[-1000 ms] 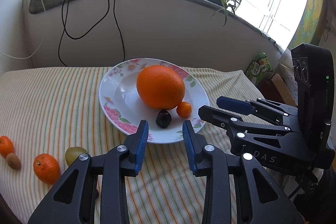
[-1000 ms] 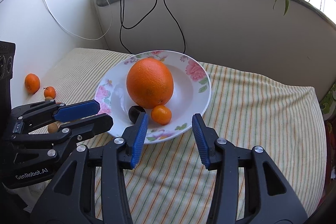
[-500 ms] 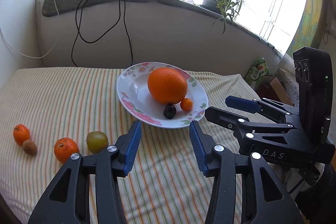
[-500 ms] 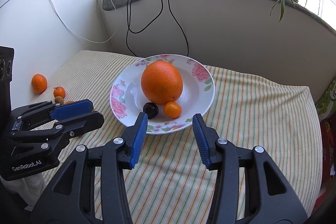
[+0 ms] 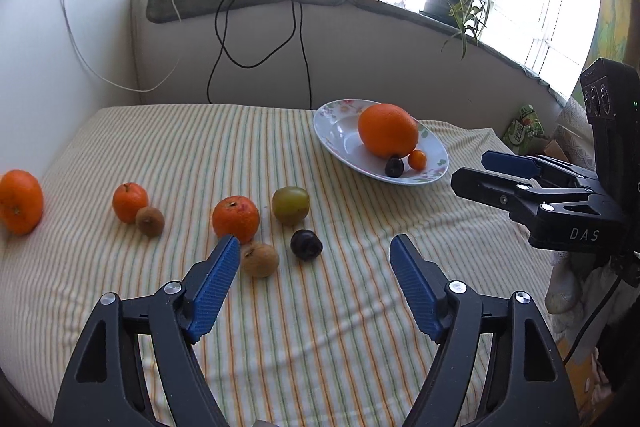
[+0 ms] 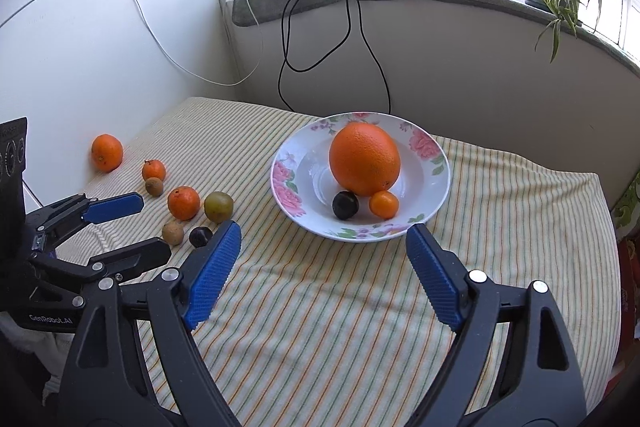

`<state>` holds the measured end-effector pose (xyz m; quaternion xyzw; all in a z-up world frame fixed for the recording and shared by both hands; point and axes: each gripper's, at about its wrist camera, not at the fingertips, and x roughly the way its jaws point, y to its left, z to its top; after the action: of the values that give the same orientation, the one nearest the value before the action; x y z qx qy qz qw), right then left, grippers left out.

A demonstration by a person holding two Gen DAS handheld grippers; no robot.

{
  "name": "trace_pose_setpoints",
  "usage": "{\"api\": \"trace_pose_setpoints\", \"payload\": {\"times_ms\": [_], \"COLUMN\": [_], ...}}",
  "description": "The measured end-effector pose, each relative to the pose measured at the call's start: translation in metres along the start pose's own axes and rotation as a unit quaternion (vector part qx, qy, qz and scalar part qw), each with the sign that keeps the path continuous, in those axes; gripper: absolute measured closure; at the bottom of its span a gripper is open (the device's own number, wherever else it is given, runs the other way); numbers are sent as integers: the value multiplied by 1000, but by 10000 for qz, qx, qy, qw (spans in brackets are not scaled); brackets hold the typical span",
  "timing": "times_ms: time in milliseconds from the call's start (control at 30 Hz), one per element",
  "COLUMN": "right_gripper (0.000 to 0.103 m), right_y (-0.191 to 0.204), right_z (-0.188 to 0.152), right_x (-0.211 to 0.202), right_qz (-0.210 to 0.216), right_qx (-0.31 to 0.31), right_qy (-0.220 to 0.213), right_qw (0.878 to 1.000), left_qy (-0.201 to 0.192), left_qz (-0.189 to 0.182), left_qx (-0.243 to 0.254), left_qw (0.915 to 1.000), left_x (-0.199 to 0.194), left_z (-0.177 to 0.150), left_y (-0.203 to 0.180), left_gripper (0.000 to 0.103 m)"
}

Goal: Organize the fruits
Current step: 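Move both grippers back toward the remaining fruits, then grasp a dark plum with the right gripper while the left gripper grasps a kiwi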

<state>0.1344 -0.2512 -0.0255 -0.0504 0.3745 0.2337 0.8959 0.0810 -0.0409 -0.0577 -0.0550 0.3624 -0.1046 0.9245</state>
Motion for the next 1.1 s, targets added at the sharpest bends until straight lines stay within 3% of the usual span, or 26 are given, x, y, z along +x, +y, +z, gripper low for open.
{"api": "trace_pose_setpoints", "payload": {"times_ms": [367,767,867,1033,1100], "right_gripper": [16,16,26,45,48], "right_y": [39,66,74,82,83], "right_z": [-12,-19,-21,-23,-22], "right_x": [14,40,48,61,65], "right_qz": [395,623,741,881,953], "right_qx": [-310,-648,-773,-878,-864], "right_qy": [226,449,548,717,771], "right_qw": [9985,9949,9927,9896,9887], "left_qy": [79,237,277,314,327], "left_qz": [55,-218,-260,-314,-338], "left_qx": [-632,-781,-832,-902,-898], "left_qw": [9980,9964,9958,9949,9948], "left_x": [4,18,23,28,30], "left_z": [-16,-19,-18,-15,-13], "left_y": [39,50,52,55,56], "left_gripper": [29,55,63,64,66]}}
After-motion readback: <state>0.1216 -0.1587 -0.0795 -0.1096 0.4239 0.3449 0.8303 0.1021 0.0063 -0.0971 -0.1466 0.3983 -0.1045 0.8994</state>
